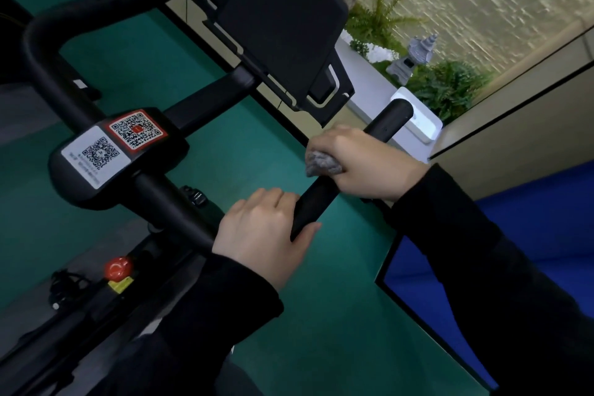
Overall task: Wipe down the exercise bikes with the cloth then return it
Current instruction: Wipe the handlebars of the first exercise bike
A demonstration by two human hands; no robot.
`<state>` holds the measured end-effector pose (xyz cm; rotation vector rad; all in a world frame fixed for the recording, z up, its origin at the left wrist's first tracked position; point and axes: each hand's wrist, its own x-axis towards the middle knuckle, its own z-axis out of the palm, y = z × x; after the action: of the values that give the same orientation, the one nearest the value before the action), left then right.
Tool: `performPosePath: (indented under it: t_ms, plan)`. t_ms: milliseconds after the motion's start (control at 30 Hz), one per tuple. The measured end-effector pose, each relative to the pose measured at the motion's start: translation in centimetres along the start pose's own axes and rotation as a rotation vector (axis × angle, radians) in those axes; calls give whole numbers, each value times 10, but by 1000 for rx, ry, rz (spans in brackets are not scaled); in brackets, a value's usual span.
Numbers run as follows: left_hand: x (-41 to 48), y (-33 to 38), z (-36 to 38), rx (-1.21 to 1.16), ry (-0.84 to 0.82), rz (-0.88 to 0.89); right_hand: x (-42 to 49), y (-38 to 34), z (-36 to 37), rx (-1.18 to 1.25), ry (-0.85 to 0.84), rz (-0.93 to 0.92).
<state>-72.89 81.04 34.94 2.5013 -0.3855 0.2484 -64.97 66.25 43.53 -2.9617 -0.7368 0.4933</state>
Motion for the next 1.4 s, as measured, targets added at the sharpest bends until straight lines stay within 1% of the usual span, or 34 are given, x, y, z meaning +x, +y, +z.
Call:
performPosePath:
  t_ms: [100,200,267,300,367,433,500,633,800,967,1100,1267,1400]
  plan:
    - [-1,-1,0,-11,9,7,-2,1,-2,-7,51,26]
    - [-1,-1,0,-7,17,15,4,-7,1,5,-34,-35]
    - [-1,-2,1,-2,22,22,9,-8,-1,-9,-99,-35]
    - [-3,-4,1,-1,23,26,10,-7,-3,-36,-107,-18]
    - [-5,-5,2,-10,22,26,8,1,-6,-133,-53,16]
    - [-5,-5,2,-17,23,21,1,8,-6,-227,47,20]
    - [-2,-5,1,-5,32,26,-8,8,2,-251,175,4]
    - [0,-3,0,-4,25,26,-28,7,29,-72,428,-13]
    - [0,-2,-2,-28,-10,9,-28,12,56,70,834,57]
    - [0,-1,-4,-30,-35,7,-27,8,86,154,1079,132]
    - [-1,-1,-3,-31,-9,21,-17,3,91,255,1302,346]
    - [-2,-1,-2,11,17,36,-2,-19,95,481,1460,459]
    - [-3,-1,-4,33,-7,31,3,-22,96,646,1600,556]
